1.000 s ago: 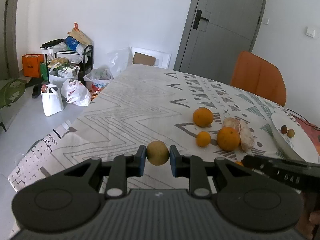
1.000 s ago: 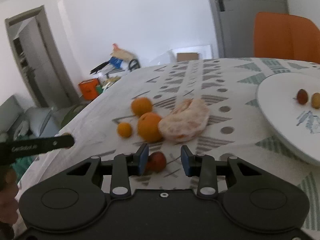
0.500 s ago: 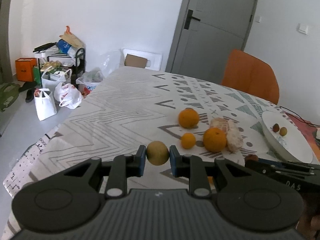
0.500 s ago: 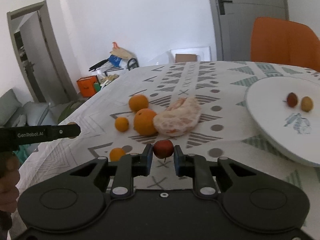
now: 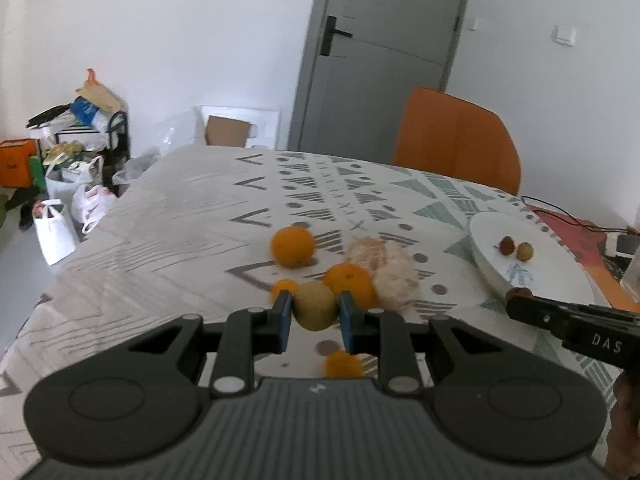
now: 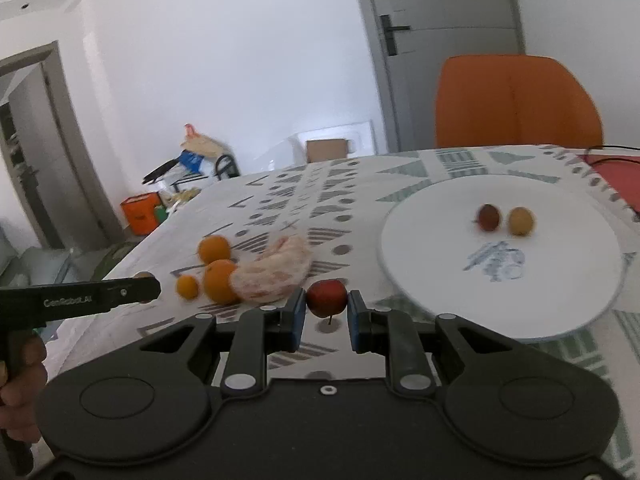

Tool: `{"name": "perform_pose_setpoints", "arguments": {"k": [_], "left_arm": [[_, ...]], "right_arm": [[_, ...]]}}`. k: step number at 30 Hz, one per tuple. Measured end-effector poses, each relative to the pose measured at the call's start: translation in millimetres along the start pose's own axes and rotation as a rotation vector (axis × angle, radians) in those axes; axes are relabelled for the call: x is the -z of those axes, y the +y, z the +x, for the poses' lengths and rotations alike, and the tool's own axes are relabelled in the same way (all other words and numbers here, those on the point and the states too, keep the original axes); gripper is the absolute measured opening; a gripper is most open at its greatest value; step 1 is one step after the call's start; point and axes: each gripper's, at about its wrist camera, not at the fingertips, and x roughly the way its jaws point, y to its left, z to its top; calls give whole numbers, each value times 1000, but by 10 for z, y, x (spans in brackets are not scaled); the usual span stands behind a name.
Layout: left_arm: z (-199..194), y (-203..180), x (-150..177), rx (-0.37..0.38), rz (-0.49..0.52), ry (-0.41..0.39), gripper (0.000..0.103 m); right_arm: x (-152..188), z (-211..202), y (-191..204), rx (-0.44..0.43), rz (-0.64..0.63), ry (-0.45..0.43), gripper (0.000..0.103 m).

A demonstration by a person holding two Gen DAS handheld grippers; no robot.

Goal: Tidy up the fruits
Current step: 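Carry both fruits to the white plate and open both tools to release them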

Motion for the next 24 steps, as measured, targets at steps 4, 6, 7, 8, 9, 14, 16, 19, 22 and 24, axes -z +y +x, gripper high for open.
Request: {"name": "perform_pose_setpoints", "arguments": {"k": [4,6,7,8,9,14,16,19,22,24], "left_arm": [[58,-172,-32,27,30,4,24],[90,-265,-41,41,47,8,24],[103,-308,-48,47,56,10,24],[112,-351,-53,54,64,10,24],[123,-392,-61,60,72,11,24],[184,-621,-106,86,111,9,24],[207,-700,-124,95,125,9,24],[247,-827,-147,105,146,7,24],[292,-956,-168,114,167,8,24],[310,-1051,-193,123,183,3,24]], "right_arm": [[3,-65,-156,31,21,-15,21],[10,-99,-240,45,34,-23,21],[16,-119,-278,51,40,-25,21],[17,-131,-316,57,46,-28,21],[20,-145,-362,63,53,-31,21],[30,-209,-550,86,85,-45,21],[34,-232,-625,94,99,-50,21],[42,-261,-750,104,122,-57,21],[31,-267,-864,109,142,-64,21],[24,-267,-932,113,151,-69,21]]}}
